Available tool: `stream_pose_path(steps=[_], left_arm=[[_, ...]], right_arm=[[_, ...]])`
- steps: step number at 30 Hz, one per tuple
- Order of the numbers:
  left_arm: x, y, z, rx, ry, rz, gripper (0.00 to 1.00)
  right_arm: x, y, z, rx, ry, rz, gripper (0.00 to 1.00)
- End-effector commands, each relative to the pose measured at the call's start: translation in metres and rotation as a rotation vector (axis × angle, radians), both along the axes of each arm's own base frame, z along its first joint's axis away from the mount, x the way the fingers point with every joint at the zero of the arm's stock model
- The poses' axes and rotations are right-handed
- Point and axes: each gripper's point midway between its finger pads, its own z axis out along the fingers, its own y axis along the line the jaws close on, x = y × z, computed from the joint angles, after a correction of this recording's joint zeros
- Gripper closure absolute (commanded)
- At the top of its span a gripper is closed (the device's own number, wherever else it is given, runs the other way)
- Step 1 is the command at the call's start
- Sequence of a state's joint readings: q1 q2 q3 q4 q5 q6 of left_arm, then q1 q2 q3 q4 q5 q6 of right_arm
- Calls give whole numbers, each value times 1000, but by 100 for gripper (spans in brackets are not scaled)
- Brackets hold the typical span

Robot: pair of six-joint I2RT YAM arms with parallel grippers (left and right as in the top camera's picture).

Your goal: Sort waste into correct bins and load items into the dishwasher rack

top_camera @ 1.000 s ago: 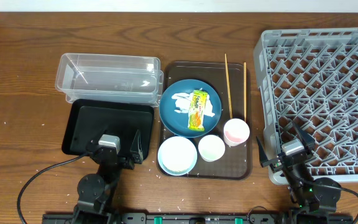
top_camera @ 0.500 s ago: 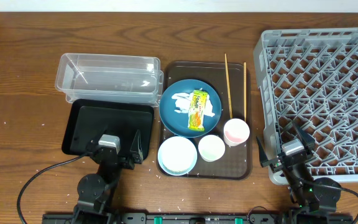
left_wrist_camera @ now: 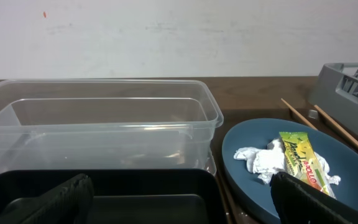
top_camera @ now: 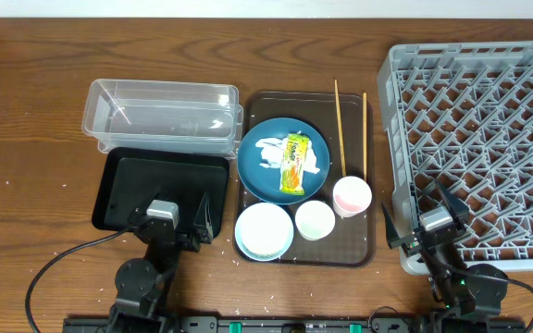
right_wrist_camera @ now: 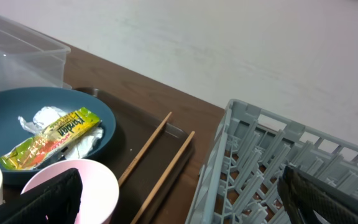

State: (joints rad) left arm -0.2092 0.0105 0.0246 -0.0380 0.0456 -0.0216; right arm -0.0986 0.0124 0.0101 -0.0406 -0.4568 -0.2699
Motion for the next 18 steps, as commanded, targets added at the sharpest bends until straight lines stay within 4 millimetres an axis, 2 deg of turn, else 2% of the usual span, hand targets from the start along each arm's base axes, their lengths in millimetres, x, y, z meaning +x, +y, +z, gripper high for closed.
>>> stream_pose_path(steps=[1,14,18], left_arm=[[0,4,-16,24,40,18,7],[0,4,-16,24,39,18,6],[1,4,-9,17,11,18,6]], right_arm=[[0,0,-1,10,2,1,1],[0,0,-1,10,2,1,1],[0,0,-1,10,2,1,1]])
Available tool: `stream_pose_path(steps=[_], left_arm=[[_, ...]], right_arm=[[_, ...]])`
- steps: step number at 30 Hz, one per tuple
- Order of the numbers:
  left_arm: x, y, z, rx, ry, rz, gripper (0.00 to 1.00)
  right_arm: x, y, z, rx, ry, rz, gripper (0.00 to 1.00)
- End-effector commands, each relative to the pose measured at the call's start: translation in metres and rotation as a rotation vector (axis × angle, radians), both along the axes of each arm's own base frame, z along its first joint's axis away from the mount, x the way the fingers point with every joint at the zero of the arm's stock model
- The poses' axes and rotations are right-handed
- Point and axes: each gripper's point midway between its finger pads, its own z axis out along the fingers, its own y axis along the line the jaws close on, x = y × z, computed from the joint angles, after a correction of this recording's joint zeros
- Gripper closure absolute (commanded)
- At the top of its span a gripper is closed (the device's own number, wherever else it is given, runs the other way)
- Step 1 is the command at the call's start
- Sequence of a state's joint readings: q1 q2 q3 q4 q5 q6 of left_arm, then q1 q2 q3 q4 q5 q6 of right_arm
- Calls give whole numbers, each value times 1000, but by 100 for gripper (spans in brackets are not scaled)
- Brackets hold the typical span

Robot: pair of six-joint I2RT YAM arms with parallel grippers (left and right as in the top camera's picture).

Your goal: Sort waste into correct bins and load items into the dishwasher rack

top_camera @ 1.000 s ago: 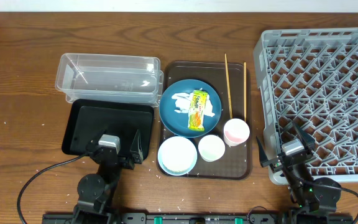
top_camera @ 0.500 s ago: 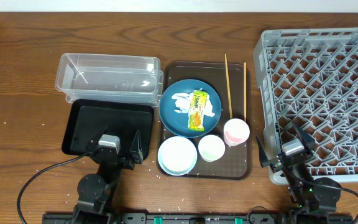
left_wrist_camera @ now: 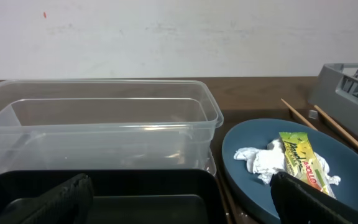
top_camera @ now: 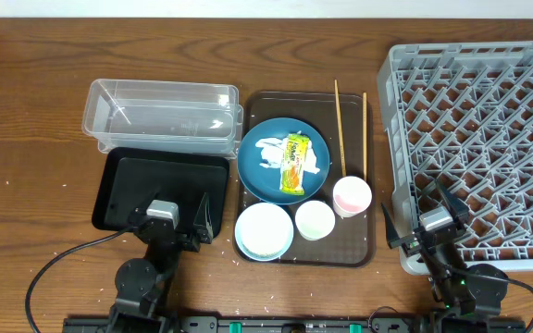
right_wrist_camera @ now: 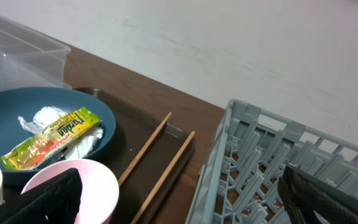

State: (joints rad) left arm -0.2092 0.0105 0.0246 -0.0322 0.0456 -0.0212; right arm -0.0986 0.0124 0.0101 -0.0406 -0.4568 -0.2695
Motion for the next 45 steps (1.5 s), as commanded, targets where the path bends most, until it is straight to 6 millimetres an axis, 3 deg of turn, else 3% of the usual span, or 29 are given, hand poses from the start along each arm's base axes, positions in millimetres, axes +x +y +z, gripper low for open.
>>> stream_pose_path(steps=[1,4,6,10,15,19,25,30,35,38,42,45], left_arm=[[1,3,-10,18,16,17,7],[0,0,-15,14,38,-2,6],[-4,-16,-14,-47,49,-91,6],[-18,-50,-11,-139,76,-299,6],[-27,-65,-8,-255,130,-383,6],[-44,-81,23,-268,96,-518,6],[-46,-71,62,-279,241,-431,6],[-34,-74,74,-283,571,-378,6],[-24,-79,81,-231,840,-361,6],[-20,-88,82,-275,972,-376,6],[-20,-113,81,-358,1058,-522,6],[-23,-124,71,-353,1124,-552,6]], right_arm=[[0,0,-1,10,1,2,1],[0,0,4,8,-19,4,1],[-3,7,3,10,-16,48,1],[-18,35,-1,44,20,231,1],[-41,62,2,212,118,429,1],[-48,67,21,379,182,472,1],[-57,67,69,401,153,465,1],[-43,50,95,446,288,296,1],[-20,24,85,384,530,77,1],[-11,23,86,399,658,53,1],[-5,32,79,440,782,99,1],[3,25,62,439,852,42,1]])
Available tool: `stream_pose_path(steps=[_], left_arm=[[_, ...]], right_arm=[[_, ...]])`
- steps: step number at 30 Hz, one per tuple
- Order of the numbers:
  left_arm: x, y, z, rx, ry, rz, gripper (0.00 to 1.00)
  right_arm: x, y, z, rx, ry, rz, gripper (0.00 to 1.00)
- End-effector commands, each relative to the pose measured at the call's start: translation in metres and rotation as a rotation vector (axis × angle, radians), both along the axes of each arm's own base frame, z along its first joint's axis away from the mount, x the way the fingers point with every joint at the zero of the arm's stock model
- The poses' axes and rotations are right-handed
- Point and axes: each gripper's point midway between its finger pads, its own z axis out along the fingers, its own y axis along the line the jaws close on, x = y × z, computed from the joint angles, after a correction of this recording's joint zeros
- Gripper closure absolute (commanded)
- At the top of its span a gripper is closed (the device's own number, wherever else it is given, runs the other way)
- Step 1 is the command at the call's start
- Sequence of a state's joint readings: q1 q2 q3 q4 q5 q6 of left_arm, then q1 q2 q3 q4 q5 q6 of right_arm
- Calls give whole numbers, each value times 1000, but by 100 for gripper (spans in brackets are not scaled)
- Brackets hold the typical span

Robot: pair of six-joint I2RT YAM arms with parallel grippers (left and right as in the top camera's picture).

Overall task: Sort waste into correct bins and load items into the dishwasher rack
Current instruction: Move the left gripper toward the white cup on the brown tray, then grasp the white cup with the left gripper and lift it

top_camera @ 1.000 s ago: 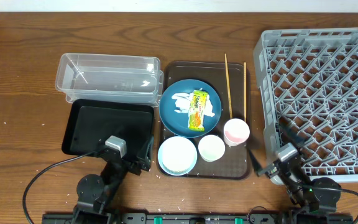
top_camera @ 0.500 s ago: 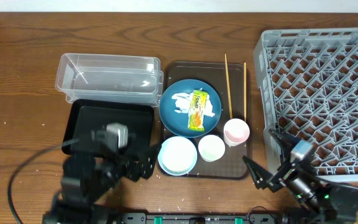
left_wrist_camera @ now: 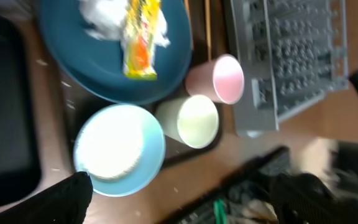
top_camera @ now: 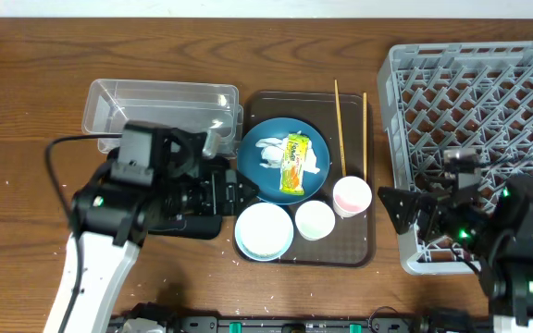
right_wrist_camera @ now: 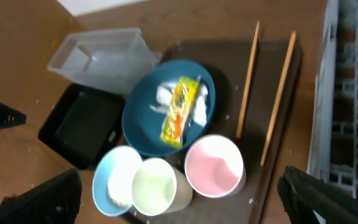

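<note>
A blue plate (top_camera: 280, 129) on the brown tray (top_camera: 340, 252) carries a yellow-green snack wrapper (top_camera: 294, 162) and crumpled white tissue (top_camera: 270, 151). In front of it stand a light blue bowl (top_camera: 265, 229), a pale green cup (top_camera: 315, 220) and a pink cup (top_camera: 352, 195). Two wooden chopsticks (top_camera: 339, 125) lie along the tray's right side. My left gripper (top_camera: 234, 191) hangs open above the black bin's right edge, beside the plate. My right gripper (top_camera: 394, 211) is open too, raised between the pink cup and the grey dish rack (top_camera: 489, 92). Neither holds anything.
A clear plastic bin (top_camera: 160, 116) stands at the back left, and a black bin (right_wrist_camera: 82, 127) sits in front of it, mostly under my left arm. The rack fills the right side of the wooden table.
Both arms have risen from their low rest at the table's front edge. Both wrist cameras now look down on the tray instead of across the table. The tray's items have not moved.
At both earlier moments the arms were parked low at the front edge, grippers open, with nothing changing between them. Now both are lifted over the table, the left above the black bin, the right beside the rack. The dishes and waste lie where they were.
</note>
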State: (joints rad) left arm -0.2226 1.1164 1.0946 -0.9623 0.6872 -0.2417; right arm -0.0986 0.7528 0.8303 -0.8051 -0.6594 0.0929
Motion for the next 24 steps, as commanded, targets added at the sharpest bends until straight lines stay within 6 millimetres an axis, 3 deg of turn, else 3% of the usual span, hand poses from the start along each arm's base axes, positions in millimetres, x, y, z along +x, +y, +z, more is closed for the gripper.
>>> stream_pose_path(steps=[1,4,8,10,14,19,24], left_arm=[[-10,-23,2,-58,41,-104,6],[-17,-33,-16,67,31,-159,15],[-10,-29,-51,400,-47,-123,16],[-7,-39,-60,490,-109,-153,16],[-3,-76,-82,533,-162,-236,17],[4,-102,-119,543,-120,-273,19],[1,-117,-149,521,-40,-312,33]], right_arm=[[9,-14,-15,-35,86,-85,3],[14,-41,-41,-71,237,-281,2],[13,-39,-50,-63,287,-273,7],[13,-37,-50,-53,288,-263,7],[12,-34,-49,-41,291,-251,7],[3,-28,-52,-34,316,-204,9],[-4,-27,-57,-56,336,-179,11]])
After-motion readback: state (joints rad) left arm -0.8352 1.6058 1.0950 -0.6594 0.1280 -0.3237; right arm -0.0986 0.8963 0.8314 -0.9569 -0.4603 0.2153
